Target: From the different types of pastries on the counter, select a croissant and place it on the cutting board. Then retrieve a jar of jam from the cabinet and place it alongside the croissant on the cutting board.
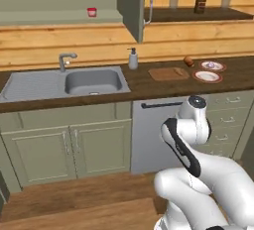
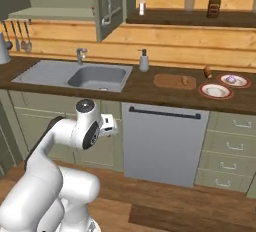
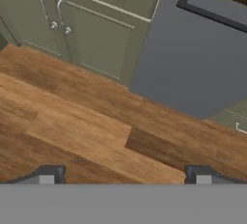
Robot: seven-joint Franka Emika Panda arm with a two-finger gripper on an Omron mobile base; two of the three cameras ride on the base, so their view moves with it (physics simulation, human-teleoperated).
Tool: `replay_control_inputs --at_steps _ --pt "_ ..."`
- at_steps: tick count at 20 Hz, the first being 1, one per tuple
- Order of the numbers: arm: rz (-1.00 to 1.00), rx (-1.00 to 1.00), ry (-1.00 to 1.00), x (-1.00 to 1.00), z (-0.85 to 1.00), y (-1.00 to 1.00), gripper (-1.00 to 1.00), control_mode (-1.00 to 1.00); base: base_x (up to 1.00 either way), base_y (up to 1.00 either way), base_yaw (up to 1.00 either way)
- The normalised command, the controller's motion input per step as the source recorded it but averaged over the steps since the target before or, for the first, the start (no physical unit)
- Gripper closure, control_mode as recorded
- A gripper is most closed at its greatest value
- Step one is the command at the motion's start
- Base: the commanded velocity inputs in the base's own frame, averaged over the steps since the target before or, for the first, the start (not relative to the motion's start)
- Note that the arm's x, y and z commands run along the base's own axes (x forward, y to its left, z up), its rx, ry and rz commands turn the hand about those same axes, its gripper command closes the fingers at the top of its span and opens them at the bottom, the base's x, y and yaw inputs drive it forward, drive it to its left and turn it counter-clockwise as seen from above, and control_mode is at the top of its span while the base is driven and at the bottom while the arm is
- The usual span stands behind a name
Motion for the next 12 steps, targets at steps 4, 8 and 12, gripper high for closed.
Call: replay_control_inputs --at_steps 4,8,12 --pt "0.0 0.0 0.0 0.0 0.0 0.0 -1.0 1.0 -0.29 1.0 0.05" --pt "0.0 0.0 0.0 0.0 0.0 0.0 -1.0 1.0 -0.18 0.98 0.04" --pt "0.0 0.0 0.0 0.0 0.0 0.0 -1.0 1.0 0.69 0.39 0.0"
